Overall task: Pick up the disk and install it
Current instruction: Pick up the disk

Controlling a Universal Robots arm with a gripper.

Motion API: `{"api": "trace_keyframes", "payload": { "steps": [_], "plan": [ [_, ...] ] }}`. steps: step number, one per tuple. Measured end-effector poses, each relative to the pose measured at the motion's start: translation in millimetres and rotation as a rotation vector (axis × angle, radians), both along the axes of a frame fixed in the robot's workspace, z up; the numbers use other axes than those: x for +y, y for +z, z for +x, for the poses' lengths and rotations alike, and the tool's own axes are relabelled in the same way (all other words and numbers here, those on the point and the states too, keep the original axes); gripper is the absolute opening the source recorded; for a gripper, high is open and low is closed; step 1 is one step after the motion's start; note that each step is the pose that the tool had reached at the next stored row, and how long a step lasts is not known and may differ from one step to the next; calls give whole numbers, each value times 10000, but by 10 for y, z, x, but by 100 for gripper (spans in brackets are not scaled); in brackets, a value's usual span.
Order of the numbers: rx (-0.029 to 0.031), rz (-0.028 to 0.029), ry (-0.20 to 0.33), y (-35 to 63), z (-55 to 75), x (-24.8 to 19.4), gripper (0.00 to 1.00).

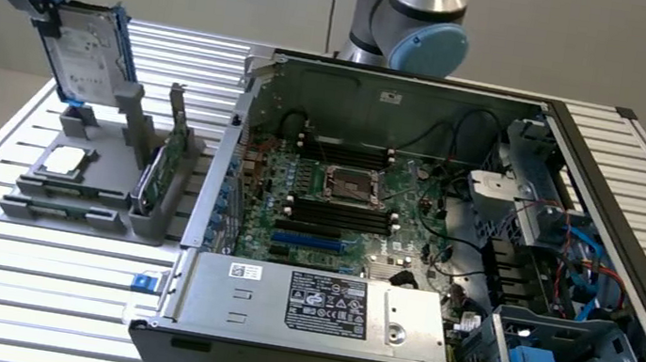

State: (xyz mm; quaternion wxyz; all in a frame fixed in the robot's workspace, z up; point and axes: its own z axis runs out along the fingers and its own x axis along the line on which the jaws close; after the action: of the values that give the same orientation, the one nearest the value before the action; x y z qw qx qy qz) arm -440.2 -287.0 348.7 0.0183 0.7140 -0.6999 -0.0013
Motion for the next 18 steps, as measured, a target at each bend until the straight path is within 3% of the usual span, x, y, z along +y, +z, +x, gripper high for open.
{"api": "trace_keyframes", "payload": {
  "steps": [12,18],
  "plan": [
    [-5,-1,1,537,66,-2,33],
    [-4,-1,0,773,307,-34,33]
  ]
}}
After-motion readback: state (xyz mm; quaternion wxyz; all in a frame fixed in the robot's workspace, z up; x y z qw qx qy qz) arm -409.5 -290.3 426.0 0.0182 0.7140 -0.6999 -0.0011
